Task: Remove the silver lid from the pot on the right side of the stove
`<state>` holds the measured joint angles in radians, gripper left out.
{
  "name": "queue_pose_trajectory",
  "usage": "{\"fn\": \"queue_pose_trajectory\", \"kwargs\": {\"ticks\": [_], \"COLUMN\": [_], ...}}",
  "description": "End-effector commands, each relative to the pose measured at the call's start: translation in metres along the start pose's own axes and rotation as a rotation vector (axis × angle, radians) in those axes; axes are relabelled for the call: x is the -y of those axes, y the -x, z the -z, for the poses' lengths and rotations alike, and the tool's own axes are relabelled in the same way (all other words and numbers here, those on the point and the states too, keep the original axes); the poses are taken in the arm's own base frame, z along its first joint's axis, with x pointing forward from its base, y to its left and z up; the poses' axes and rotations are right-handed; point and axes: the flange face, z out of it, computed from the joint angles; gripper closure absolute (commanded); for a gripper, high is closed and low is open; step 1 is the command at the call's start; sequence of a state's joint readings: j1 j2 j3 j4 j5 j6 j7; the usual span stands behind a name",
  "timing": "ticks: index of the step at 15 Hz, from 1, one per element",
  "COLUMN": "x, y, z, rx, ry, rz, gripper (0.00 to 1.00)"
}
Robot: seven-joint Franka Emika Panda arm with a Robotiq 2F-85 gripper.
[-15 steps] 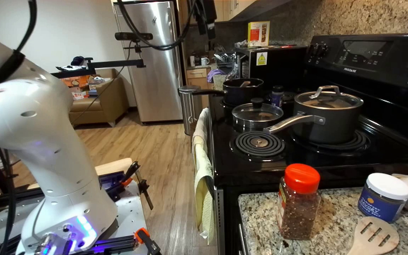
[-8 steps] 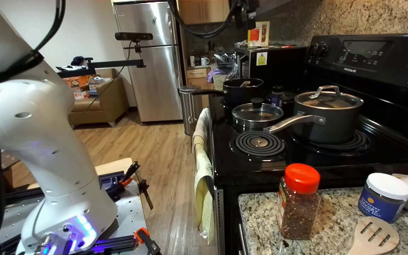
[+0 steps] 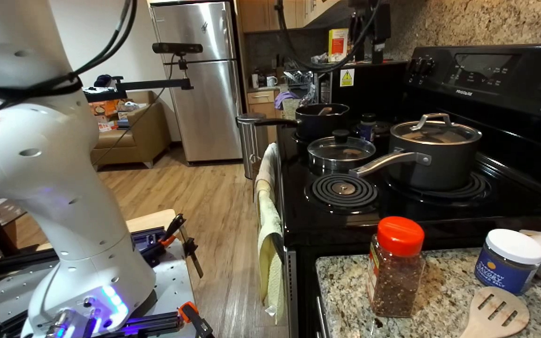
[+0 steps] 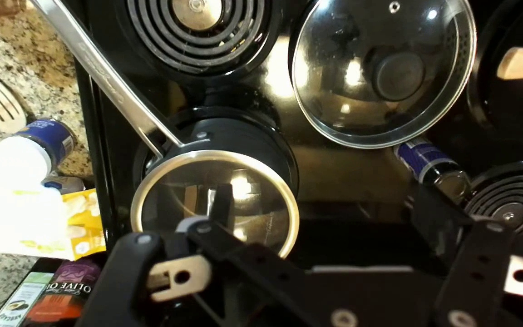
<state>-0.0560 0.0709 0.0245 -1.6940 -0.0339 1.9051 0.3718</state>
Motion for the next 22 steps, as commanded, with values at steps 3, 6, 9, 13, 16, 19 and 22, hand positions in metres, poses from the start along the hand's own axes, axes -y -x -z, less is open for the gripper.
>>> {"fn": "queue_pose_trajectory", "kwargs": {"ticks": [3, 6, 9, 13, 16, 19, 22], "x": [0.005, 0.012, 0.0, -0.032, -0.05, -0.058, -0.059], "y": [-0.017, -0.017, -0.032, -0.058, -0.079, -0.093, -0.101], "z": [-0.016, -0.014, -0.02, -0.034, -0.044, -0.052, -0.056], "rx": [0.008, 0.003, 0.004, 0.008, 0.029, 0.043, 0.058], "ry": [-0.003, -0.007, 0.01, 0.002, 0.007, 0.032, 0.046], "rz": [-0.014, -0.003, -0.079, -0.187, -0.206, -0.216, -0.219], "gripper": [0.0, 0.0, 0.0, 0.0, 0.0, 0.0, 0.0]}}
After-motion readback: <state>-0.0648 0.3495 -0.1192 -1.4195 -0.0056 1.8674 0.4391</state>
